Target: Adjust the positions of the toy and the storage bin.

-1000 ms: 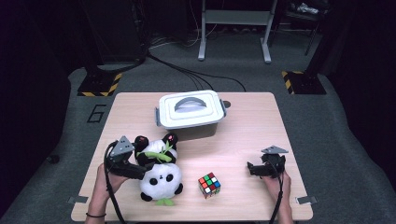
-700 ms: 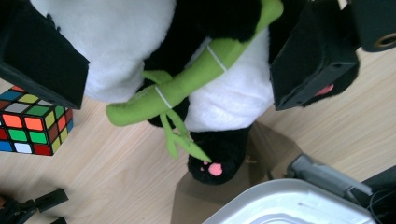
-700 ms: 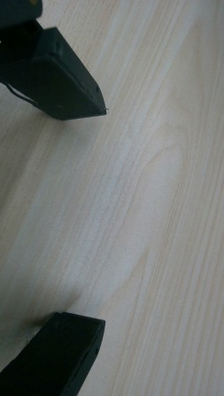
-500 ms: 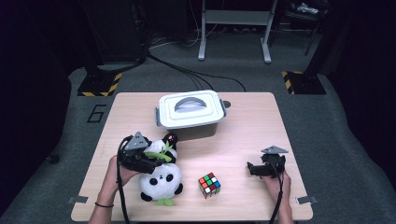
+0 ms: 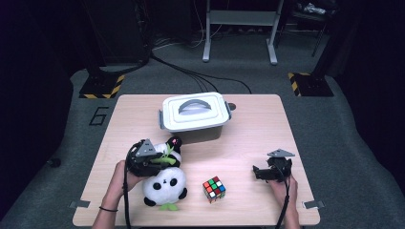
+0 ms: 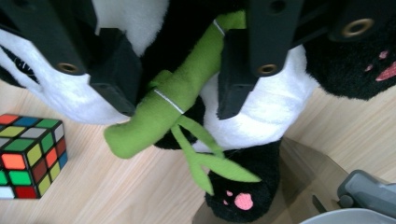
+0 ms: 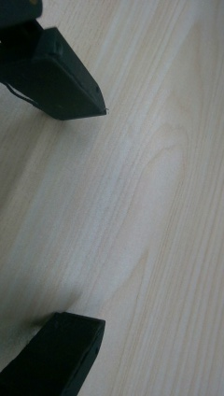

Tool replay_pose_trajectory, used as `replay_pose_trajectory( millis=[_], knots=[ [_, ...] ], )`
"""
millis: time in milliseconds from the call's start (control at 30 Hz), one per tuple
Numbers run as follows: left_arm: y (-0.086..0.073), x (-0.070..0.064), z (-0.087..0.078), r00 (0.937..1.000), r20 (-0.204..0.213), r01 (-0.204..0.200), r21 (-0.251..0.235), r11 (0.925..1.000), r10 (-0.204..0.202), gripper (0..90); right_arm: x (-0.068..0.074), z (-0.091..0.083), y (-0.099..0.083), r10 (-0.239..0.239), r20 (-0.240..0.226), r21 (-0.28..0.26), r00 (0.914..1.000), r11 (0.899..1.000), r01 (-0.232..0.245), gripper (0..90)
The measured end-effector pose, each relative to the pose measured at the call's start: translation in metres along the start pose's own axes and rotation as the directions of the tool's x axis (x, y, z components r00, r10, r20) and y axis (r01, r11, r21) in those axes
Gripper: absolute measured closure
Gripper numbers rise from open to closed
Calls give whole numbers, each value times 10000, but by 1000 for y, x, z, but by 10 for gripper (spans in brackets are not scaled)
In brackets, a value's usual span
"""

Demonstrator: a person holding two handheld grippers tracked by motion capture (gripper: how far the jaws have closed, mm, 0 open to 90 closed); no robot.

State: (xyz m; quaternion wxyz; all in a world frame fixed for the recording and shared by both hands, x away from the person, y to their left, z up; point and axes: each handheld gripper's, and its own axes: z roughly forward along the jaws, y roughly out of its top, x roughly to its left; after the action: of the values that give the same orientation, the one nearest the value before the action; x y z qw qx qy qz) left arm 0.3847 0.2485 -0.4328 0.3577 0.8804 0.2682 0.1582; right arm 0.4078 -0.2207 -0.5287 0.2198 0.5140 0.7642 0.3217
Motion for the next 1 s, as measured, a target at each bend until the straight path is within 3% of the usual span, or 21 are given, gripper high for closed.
replay_pose_trajectory(
  millis=[67,200,333,433,1000],
  knots=[
    [-1,-2,0,9999,6,-109,-104,9999,109,637,0,0,0,15,-13,-2,10000,10000,-15,0],
    [-4,-4,-1,9997,-30,-253,-396,9989,252,706,0,0,0,1,-1,0,10000,10000,-1,0],
    [-4,-5,-8,9983,-189,-561,-685,9961,549,745,0,0,0,13,-14,1,10000,10000,-13,0],
    [-7,-4,-11,9983,-208,-553,-848,9949,538,751,0,0,0,14,-17,-2,10000,10000,-14,0],
    [-27,-2,-36,9984,-489,198,-1577,9873,-279,759,0,0,0,7,2,2,10000,10000,-7,0]
  ],
)
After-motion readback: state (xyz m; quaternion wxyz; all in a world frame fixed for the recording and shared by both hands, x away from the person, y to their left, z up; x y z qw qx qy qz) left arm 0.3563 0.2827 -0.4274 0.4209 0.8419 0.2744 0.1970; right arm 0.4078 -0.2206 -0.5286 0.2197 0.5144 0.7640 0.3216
